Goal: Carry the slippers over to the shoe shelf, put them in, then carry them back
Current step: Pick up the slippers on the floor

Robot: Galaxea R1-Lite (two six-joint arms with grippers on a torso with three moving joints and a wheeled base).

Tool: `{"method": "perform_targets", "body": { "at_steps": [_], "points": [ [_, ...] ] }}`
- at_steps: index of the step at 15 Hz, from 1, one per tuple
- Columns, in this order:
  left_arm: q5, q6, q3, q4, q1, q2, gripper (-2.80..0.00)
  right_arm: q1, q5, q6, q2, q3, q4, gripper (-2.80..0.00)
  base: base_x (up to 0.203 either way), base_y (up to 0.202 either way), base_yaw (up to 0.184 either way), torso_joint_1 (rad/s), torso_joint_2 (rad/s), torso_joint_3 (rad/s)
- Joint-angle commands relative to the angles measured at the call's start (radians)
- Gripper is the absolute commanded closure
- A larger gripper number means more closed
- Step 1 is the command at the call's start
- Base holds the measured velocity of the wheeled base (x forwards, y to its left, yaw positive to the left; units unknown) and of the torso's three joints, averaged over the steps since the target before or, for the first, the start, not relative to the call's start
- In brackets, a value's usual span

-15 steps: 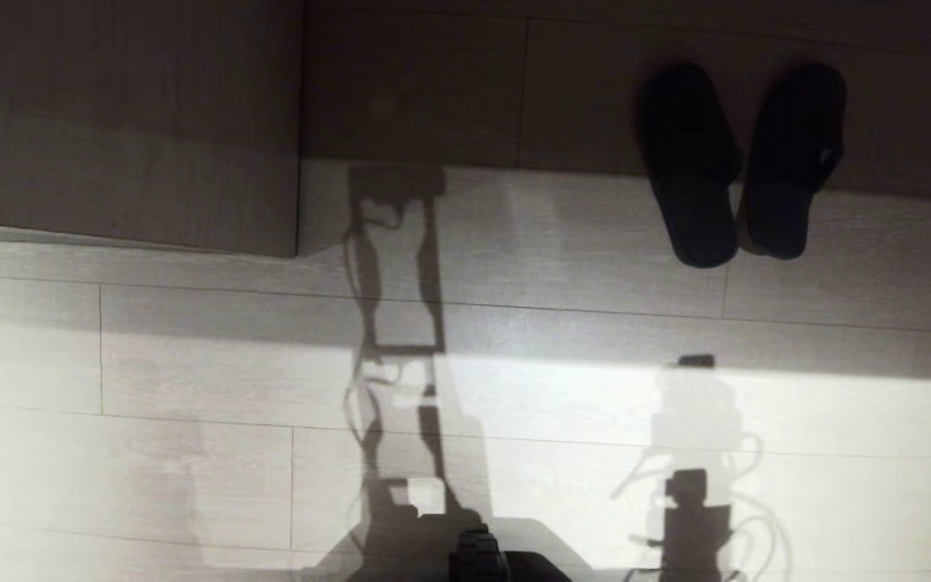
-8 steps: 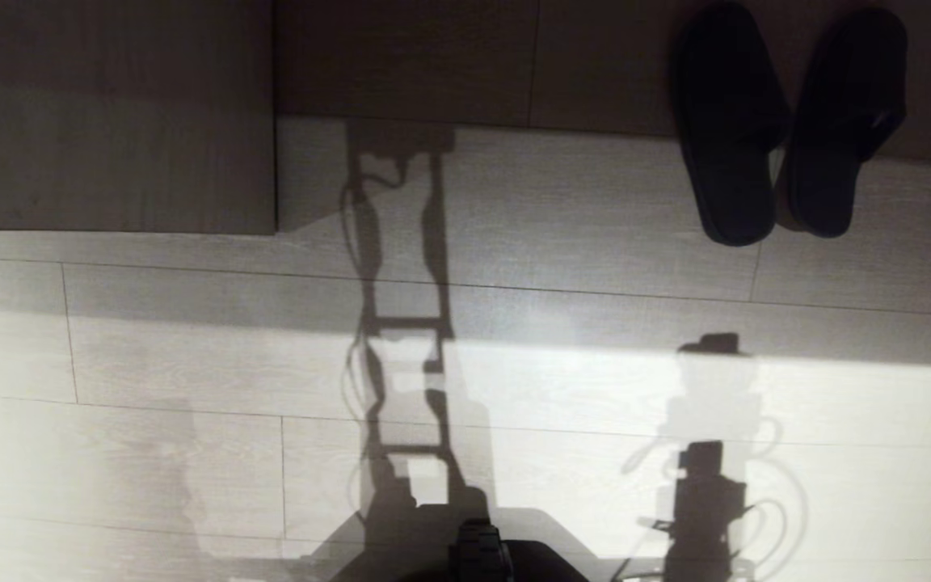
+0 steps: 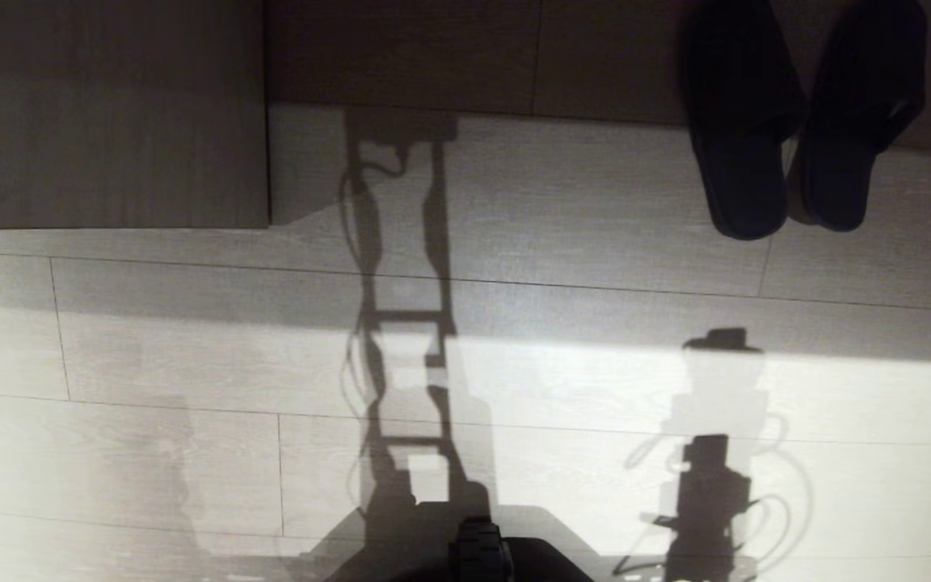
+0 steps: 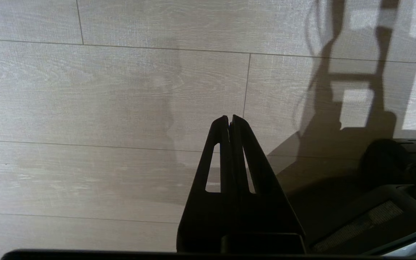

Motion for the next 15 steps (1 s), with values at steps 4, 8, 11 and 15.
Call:
{"method": "perform_targets", "body": {
  "at_steps": [4, 8, 11, 15],
  "points": [
    [0.0, 0.0, 0.0, 0.0, 0.0, -0.001, 0.0, 0.001, 0.0, 0.0, 0.0, 0.0, 0.0, 0.0, 0.0, 0.0, 0.0, 0.0, 0.0, 0.0],
    [0.0, 0.001, 0.0, 0.0, 0.0, -0.001, 0.0, 0.001, 0.0, 0.0, 0.0, 0.0, 0.0, 0.0, 0.0, 0.0, 0.0, 0.0, 0.0, 0.0],
    [0.0, 0.001, 0.0, 0.0, 0.0, -0.001, 0.0, 0.001, 0.0, 0.0, -0.002, 0.0, 0.0, 0.0, 0.0, 0.0, 0.0, 0.0, 0.0, 0.0],
    [0.0, 0.001, 0.0, 0.0, 0.0, -0.001, 0.0, 0.001, -0.001, -0.003, 0.0, 0.0, -0.001, 0.0, 0.0, 0.0, 0.0, 0.0, 0.0, 0.0]
  ]
}}
